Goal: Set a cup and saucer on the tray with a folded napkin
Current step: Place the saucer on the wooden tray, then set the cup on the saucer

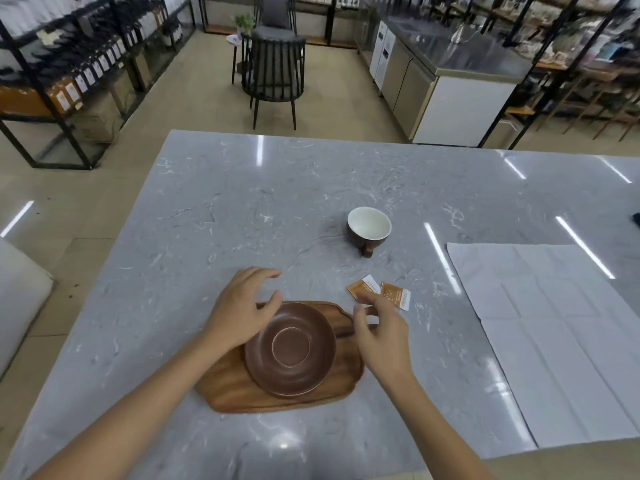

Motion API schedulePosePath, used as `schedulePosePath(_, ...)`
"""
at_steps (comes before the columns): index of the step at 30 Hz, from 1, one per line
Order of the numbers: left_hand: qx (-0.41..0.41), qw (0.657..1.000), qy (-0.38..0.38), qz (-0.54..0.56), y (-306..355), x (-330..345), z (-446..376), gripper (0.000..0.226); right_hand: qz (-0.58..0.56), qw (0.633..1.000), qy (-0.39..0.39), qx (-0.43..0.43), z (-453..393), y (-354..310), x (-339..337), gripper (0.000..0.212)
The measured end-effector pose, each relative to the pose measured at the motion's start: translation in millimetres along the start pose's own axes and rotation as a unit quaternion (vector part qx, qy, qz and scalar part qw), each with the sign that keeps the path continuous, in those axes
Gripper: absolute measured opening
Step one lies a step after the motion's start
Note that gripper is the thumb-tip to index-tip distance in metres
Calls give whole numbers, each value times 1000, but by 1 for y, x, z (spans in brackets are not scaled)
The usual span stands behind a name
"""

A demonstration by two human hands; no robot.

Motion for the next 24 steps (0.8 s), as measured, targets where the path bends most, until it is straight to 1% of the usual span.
schedulePosePath(2, 1, 999, -39, 13, 4, 7, -28, 39, -7, 1000, 11, 13, -22, 1, -2, 21)
schedulePosePath(5, -2, 997, -79, 22, 9, 16, -68, 44, -7, 999, 20, 38, -53, 7, -4, 21)
schedulePosePath(9, -11, 990, -140, 19, 17, 37, -115, 59, -11, 997, 17, 70, -85, 18, 3, 19)
schedulePosePath(13, -43, 986, -154, 55, 30, 69, -155, 69, -23, 995, 6, 100, -111, 30, 16, 17)
schedulePosePath(17, -74, 975, -187, 95, 40, 111, -179, 85, -14, 992, 0, 127, -131, 43, 31, 15)
schedulePosePath(21, -94, 965, -220, 109, 43, 148, -194, 99, -5, 988, -11, 151, -141, 57, 44, 16)
schedulePosePath(23, -101, 958, -236, 126, 42, 161, -203, 101, -9, 987, -21, 158, -145, 61, 50, 15)
schedulePosePath(24, -101, 954, -244, 140, 42, 166, -205, 98, -14, 987, -28, 158, -146, 62, 51, 16)
Point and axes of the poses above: each hand's wrist, its own z-axis away from the middle knuckle, its own x-axis out of the palm, y = z × x, the point moved 4 cm from there along -z, towards the middle knuckle, and after that the axes turned 12 degrees about y, right-handed, at the moved point
